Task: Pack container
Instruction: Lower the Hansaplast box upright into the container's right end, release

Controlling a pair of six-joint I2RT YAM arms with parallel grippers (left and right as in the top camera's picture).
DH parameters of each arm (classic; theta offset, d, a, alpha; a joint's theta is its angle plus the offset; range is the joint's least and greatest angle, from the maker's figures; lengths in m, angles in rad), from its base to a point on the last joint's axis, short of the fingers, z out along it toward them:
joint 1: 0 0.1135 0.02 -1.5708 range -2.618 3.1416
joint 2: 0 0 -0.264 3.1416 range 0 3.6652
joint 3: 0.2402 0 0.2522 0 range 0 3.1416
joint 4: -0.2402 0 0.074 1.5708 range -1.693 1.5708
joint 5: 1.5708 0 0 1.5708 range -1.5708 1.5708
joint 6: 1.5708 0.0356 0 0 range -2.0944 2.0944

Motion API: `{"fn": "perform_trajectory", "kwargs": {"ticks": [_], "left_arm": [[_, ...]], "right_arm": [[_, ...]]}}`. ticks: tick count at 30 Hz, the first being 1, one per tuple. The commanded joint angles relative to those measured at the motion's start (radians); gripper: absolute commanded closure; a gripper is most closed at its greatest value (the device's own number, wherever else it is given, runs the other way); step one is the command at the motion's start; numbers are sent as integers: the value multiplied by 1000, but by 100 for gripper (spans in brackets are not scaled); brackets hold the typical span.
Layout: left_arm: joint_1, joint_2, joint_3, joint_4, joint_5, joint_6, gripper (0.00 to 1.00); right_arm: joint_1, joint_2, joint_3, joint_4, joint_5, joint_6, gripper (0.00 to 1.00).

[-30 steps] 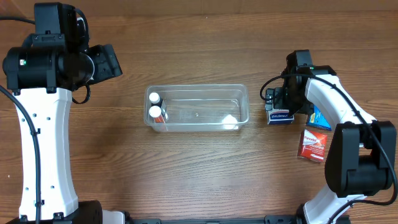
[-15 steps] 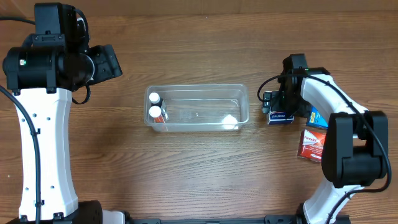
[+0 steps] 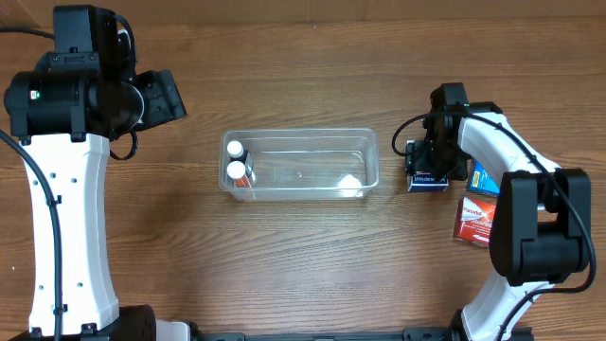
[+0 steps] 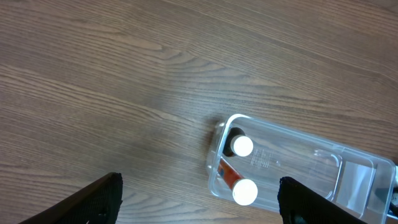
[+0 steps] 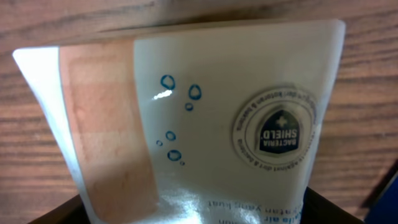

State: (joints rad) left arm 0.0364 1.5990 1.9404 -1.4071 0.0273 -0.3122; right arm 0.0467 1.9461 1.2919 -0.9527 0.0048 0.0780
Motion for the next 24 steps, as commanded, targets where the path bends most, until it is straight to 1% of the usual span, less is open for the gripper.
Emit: {"fn": "perform_trajectory", "kwargs": {"ticks": [1, 5, 8, 12, 15, 18, 20, 21, 22, 24], "left_arm": [[3, 0, 18, 0, 14, -5, 18], [3, 0, 18, 0, 14, 3, 18], [3, 0, 18, 0, 14, 3, 18], [3, 0, 18, 0, 14, 3, 18], [3, 0, 18, 0, 14, 3, 18], [3, 0, 18, -2, 14, 2, 18], [3, 0, 18, -5, 14, 2, 18], [3, 0, 18, -5, 14, 2, 18], [3, 0, 18, -7, 14, 2, 18], [3, 0, 18, -11, 14, 3, 18]], "right_arm": [[-1, -56, 71, -29, 2, 5, 22], [3, -159, 134, -103, 1, 5, 22], [35, -267, 185, -161, 0, 5, 22], [128, -411, 207, -182, 0, 19, 22], [239, -485, 207, -175, 0, 85, 21], [351, -486, 206, -164, 1, 159, 21], [405, -463, 206, -148, 2, 172, 21], [425, -447, 206, -138, 3, 186, 21], [444, -424, 206, -126, 2, 202, 18], [464, -378, 206, -111, 2, 224, 17]]}}
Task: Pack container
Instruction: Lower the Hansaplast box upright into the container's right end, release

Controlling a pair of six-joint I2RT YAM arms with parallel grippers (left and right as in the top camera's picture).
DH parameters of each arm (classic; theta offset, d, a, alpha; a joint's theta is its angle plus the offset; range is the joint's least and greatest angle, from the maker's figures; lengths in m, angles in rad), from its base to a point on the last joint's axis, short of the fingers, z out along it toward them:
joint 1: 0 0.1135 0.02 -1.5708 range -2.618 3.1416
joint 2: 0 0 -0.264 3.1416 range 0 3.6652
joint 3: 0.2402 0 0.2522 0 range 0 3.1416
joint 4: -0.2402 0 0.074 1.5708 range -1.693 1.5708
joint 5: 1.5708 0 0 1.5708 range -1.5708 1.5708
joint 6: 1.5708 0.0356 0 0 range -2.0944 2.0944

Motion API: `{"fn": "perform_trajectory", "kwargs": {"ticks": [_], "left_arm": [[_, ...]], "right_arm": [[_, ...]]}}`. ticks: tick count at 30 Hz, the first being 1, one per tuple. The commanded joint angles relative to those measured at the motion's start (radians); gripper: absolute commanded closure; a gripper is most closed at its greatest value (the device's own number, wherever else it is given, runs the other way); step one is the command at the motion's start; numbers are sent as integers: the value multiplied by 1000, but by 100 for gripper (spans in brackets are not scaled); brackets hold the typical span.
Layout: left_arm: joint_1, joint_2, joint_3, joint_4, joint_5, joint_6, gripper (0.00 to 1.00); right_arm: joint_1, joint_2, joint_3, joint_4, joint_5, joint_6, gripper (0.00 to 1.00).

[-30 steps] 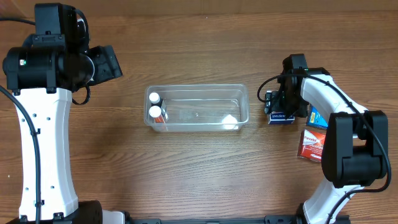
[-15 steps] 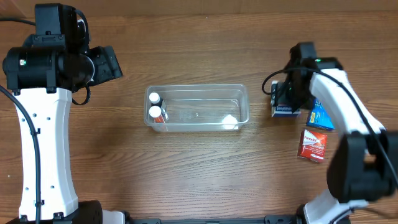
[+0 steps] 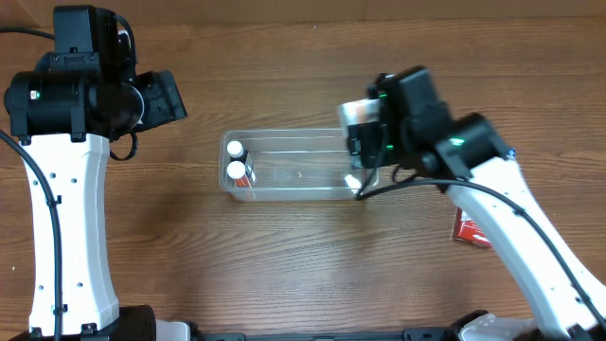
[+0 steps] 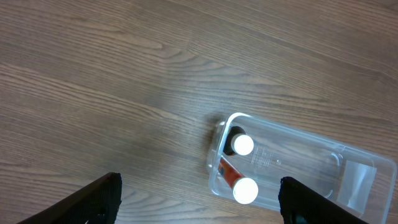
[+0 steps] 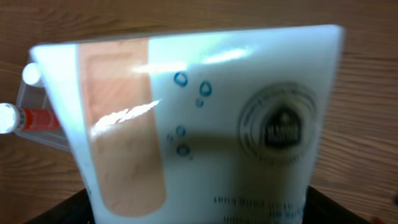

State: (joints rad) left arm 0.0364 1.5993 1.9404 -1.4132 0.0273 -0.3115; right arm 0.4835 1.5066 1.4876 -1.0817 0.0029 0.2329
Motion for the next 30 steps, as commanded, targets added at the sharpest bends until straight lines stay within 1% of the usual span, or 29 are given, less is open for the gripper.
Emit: {"fn": "perform_trajectory", "kwargs": {"ticks": [1, 6, 11, 18, 25, 27, 28, 29, 30], "left_arm": [[3, 0, 18, -7, 14, 2, 17], [3, 0, 18, -13, 13, 2, 17], [3, 0, 18, -13, -16, 2, 17], [3, 0, 18, -13, -16, 2, 17], [3, 0, 18, -13, -16, 2, 16], [3, 0, 18, -13, -16, 2, 16], [3, 0, 18, -13, -16, 2, 15], [3, 0, 18, -13, -16, 2, 15], [3, 0, 18, -13, -16, 2, 15]], "right_arm": [[30, 85, 11, 21, 4, 84, 18], [32, 229, 11, 23, 2, 124, 20], [32, 312, 11, 27, 3, 123, 21], [32, 327, 11, 62, 8, 123, 21], [32, 327, 11, 74, 68, 123, 21], [32, 327, 11, 62, 62, 123, 17], [32, 327, 11, 50, 62, 123, 7], [32, 327, 11, 35, 63, 123, 0], [32, 327, 11, 29, 63, 123, 0]]}}
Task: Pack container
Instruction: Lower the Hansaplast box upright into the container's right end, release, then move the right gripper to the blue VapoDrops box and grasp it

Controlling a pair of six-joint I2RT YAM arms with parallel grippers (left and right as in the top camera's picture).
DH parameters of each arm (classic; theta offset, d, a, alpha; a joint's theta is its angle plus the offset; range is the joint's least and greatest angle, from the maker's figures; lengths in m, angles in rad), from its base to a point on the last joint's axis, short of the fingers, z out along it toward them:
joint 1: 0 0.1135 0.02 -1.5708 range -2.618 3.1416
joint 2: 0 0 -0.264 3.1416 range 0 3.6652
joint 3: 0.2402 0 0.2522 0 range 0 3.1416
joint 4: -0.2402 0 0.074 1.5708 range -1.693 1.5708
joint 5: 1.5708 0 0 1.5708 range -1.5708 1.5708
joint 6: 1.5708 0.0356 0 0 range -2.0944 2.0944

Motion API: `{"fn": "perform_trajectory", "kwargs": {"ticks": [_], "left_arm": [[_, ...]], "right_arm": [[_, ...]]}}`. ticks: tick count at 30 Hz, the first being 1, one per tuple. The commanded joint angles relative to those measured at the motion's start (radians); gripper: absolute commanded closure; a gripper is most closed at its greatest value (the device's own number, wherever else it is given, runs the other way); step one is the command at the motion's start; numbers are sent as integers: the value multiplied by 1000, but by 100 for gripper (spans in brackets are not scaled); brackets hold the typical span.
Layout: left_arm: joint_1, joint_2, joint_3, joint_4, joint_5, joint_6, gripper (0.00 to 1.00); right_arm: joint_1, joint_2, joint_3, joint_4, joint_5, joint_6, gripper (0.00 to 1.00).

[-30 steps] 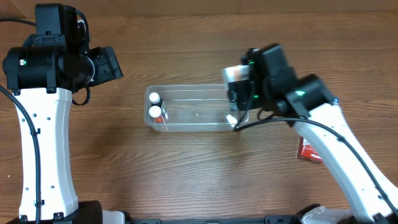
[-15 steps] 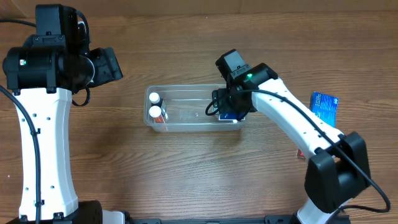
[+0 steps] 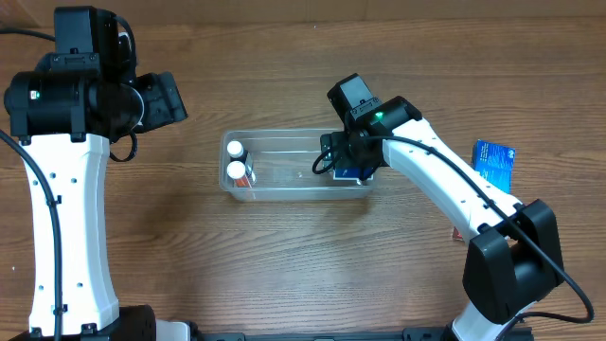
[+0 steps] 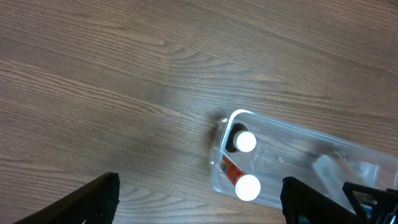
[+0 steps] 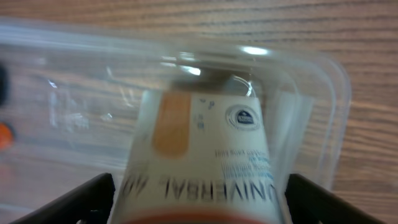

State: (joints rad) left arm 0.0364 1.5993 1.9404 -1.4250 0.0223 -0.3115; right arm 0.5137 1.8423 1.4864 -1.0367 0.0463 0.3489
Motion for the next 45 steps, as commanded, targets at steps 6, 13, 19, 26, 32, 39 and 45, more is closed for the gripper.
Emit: {"fn": "perform_trajectory", "kwargs": {"ticks": [6, 13, 19, 26, 32, 39, 45], "left_arm": [[3, 0, 18, -3, -11, 2, 15], [3, 0, 18, -8, -11, 2, 15], [3, 0, 18, -8, -11, 13, 14], [3, 0, 18, -11, -11, 20, 14], [3, 0, 18, -11, -12, 21, 14], [3, 0, 18, -7, -11, 20, 14], [3, 0, 18, -8, -32, 20, 13]], "right_arm": [[2, -9, 12, -24, 19, 7, 0], [2, -9, 12, -44, 19, 3, 0], [2, -26, 45, -69, 111, 3, 0], [-47, -175, 245, -152, 271, 3, 0], [-282, -304, 300, -164, 276, -143, 0], [-680, -216, 242, -197, 80, -280, 0], [-795, -70, 148, -145, -17, -384, 0]]}}
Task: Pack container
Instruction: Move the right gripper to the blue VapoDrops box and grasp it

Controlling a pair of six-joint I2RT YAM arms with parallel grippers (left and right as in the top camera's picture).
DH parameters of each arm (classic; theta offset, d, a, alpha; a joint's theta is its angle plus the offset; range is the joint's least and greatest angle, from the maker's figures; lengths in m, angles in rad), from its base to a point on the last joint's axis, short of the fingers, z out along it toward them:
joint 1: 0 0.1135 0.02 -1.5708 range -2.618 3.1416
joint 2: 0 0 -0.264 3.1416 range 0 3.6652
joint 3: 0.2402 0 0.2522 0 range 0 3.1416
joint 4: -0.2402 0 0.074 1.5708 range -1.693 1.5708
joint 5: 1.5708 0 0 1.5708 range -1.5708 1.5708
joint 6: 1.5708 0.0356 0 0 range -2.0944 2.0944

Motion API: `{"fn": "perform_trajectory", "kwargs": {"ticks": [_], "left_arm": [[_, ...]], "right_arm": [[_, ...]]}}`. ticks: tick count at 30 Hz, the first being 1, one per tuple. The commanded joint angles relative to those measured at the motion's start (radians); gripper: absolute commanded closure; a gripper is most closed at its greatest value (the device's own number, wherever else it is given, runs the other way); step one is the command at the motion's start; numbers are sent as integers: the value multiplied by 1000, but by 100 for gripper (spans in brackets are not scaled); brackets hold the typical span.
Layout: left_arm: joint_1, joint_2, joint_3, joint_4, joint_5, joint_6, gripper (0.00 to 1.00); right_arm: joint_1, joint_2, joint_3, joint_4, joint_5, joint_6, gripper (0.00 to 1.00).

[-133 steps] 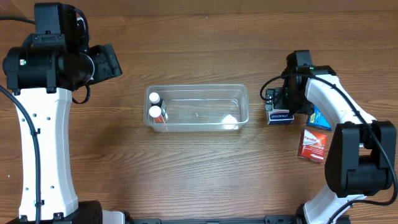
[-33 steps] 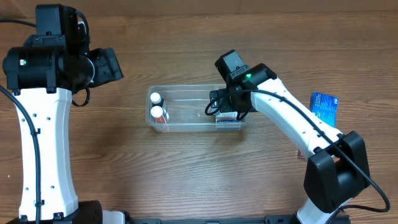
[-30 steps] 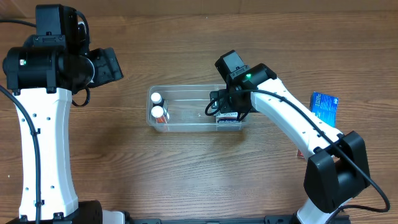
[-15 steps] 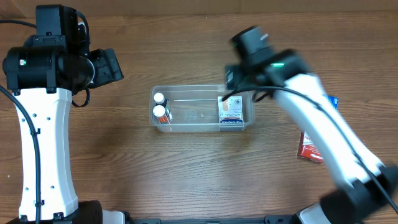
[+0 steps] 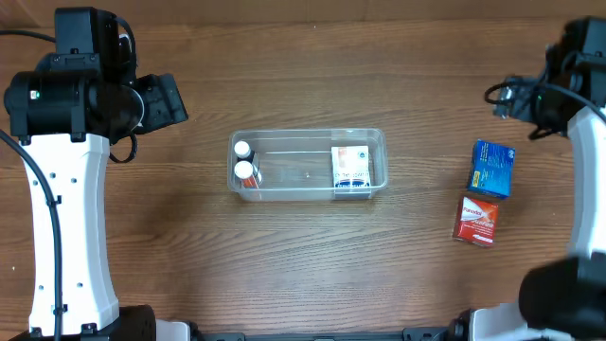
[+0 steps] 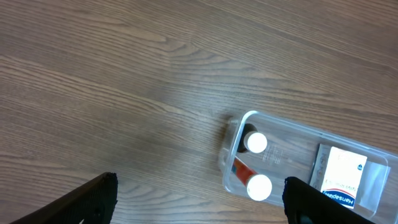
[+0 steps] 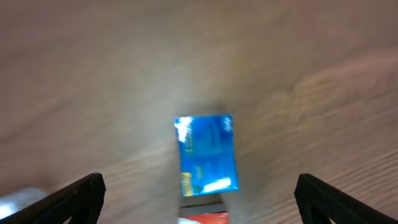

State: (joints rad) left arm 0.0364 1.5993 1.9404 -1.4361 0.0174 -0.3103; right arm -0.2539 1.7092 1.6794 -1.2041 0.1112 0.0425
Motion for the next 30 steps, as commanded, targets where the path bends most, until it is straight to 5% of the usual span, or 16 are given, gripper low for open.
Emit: {"fn": "perform_trajectory", "kwargs": {"ticks": [1, 16, 30], "left_arm": [[3, 0, 18, 3, -27, 19, 13], [3, 0, 18, 0, -27, 19, 12], [3, 0, 18, -4, -27, 19, 12]], "right_arm": [[-35, 89, -55, 28, -76, -78, 0], [-64, 362, -123, 84, -101, -69, 0], [-68, 384, -257, 179, -117, -69, 0]]}}
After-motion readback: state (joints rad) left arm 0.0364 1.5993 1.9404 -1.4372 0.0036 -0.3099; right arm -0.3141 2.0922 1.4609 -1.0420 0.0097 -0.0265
